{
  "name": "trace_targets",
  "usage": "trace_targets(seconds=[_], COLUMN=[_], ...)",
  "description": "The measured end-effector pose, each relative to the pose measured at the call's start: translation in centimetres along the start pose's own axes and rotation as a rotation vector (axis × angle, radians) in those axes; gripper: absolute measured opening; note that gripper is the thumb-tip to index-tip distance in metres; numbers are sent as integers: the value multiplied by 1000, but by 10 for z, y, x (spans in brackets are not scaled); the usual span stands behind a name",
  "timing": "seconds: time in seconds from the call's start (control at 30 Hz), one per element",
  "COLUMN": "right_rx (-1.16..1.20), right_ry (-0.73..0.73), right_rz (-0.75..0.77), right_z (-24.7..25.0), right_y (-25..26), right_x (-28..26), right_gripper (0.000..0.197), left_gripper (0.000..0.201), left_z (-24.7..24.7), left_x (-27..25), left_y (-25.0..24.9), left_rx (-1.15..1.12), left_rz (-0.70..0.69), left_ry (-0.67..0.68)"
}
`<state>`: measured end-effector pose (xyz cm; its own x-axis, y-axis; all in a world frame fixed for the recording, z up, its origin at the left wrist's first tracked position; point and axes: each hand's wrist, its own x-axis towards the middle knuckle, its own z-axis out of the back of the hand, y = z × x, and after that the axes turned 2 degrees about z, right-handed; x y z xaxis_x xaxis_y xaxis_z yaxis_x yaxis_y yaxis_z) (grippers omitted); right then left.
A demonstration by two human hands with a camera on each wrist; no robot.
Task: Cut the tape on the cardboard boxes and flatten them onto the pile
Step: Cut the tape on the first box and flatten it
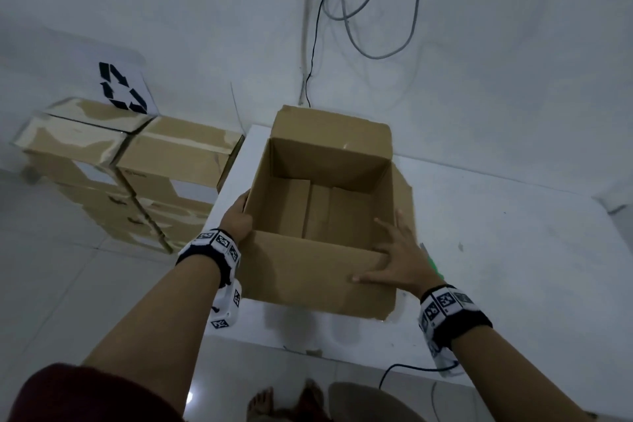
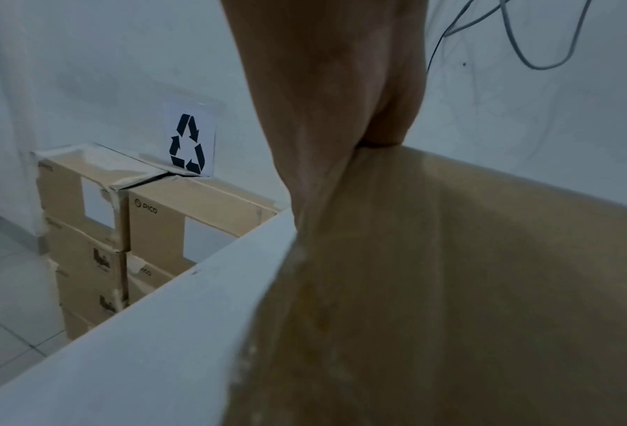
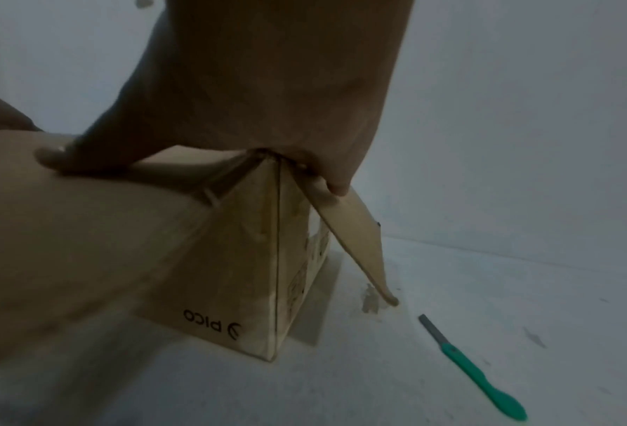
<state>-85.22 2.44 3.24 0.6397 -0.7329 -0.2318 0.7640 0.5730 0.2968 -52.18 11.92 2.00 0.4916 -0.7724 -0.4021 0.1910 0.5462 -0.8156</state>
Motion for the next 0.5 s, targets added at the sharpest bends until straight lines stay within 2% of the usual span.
trace_targets(seconds=[0.07,0.17,0.2,0.3,0.33,0.43,0.5], right_rx=[-84,-395,-432,-348,-325,-165,-2], right_ry=[0,-83,-94,-72,-72,-115,-147], right_rz=[-50,-12,-1,-17,-19,-23,-62], right_z=[-5,-19,-21,-24,-22,-4,14], right_y=[11,24,28,34,37,61,81], right_x=[-1,5,5,0,-3,-7,-5], right_gripper=[97,64,60,79,76,68,67], left_gripper=[66,67,65,58,55,41,46], left_z=[1,2,2,6,9,20,27], left_x=[1,3,2,0,-3,1,0], left_y=[1,8,11,17,18,25,20], left_rx=[-7,-47,-60,-170,-202,-142,-30], left_rz=[-33,-49,-51,-84,-117,-222,-115], left_ry=[24,24,17,-31,-97,-483,-533])
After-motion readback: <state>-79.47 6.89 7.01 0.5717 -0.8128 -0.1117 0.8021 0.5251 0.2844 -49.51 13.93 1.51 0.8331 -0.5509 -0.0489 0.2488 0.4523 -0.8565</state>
